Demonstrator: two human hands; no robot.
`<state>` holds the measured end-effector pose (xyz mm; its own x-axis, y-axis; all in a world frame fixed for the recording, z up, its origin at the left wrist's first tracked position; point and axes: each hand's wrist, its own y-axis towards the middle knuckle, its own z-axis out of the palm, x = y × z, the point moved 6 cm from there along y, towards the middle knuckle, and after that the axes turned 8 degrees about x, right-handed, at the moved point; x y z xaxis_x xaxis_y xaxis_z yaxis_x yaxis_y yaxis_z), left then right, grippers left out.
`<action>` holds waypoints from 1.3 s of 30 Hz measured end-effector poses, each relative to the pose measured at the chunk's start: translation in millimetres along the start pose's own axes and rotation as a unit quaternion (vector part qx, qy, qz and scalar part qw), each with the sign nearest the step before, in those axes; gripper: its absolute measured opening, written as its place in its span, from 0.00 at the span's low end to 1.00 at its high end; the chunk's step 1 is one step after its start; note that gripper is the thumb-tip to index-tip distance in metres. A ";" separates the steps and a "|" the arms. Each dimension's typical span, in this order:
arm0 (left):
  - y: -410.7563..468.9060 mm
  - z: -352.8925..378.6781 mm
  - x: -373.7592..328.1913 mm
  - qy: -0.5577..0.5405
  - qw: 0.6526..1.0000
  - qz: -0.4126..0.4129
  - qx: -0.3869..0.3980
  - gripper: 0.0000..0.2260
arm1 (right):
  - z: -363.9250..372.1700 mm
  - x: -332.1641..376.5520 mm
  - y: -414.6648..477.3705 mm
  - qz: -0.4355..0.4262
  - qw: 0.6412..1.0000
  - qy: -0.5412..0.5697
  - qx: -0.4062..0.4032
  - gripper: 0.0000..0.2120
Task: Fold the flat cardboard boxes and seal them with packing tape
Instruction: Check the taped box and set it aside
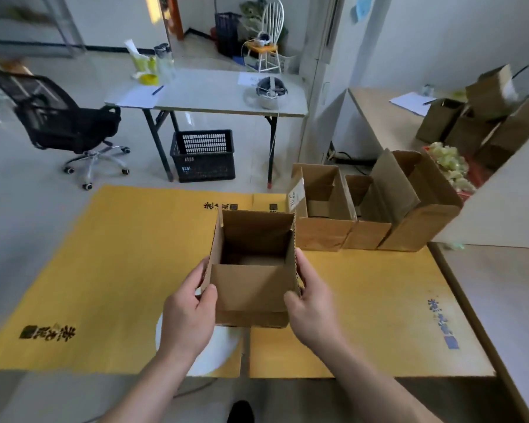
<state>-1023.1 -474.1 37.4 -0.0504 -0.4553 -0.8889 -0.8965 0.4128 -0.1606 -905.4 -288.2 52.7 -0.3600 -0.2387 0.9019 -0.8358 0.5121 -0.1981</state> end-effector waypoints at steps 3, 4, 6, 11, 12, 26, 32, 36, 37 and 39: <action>38.0 -11.2 -3.4 -0.008 1.000 0.002 -0.011 0.22 | 9.8 13.2 38.3 0.005 0.999 -0.039 0.010 0.37; 51.0 -11.1 -8.1 -0.008 1.000 0.006 -0.015 0.22 | 9.1 17.3 52.0 0.006 0.998 -0.054 0.009 0.37; 76.9 -7.8 -19.4 -0.004 1.000 0.007 -0.017 0.22 | 5.1 24.9 81.9 0.008 0.997 -0.073 0.007 0.38; 146.9 6.5 -40.4 -0.013 1.000 0.012 -0.002 0.22 | -9.3 43.3 151.8 0.017 0.994 -0.109 -0.008 0.40; 162.5 10.5 -40.7 -0.015 1.000 0.009 0.000 0.23 | -11.8 45.0 165.3 0.021 0.992 -0.124 -0.015 0.40; 243.5 69.6 -4.4 0.076 0.991 -0.043 0.099 0.25 | -13.0 10.9 248.6 0.095 0.938 -0.330 -0.042 0.38; 241.9 73.7 -5.7 0.091 0.989 -0.036 0.112 0.27 | -19.0 14.2 250.4 0.095 0.936 -0.338 -0.026 0.40; 238.5 69.0 -16.8 0.131 0.986 -0.024 0.097 0.32 | -20.3 21.9 243.7 0.086 0.943 -0.320 -0.019 0.40; 236.3 66.8 -21.8 0.139 0.986 -0.017 0.088 0.33 | -21.9 23.5 241.0 0.084 0.946 -0.314 -0.021 0.39; 229.8 61.8 -33.8 0.166 0.984 0.013 0.067 0.34 | -26.4 26.6 234.1 0.074 0.951 -0.299 -0.025 0.37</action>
<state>-1200.3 -315.1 4.1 -0.2339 -0.6663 -0.7081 -0.8285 0.5177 -0.2135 -1099.7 -152.8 40.5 -0.6559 -0.5796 0.4836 -0.7423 0.6118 -0.2734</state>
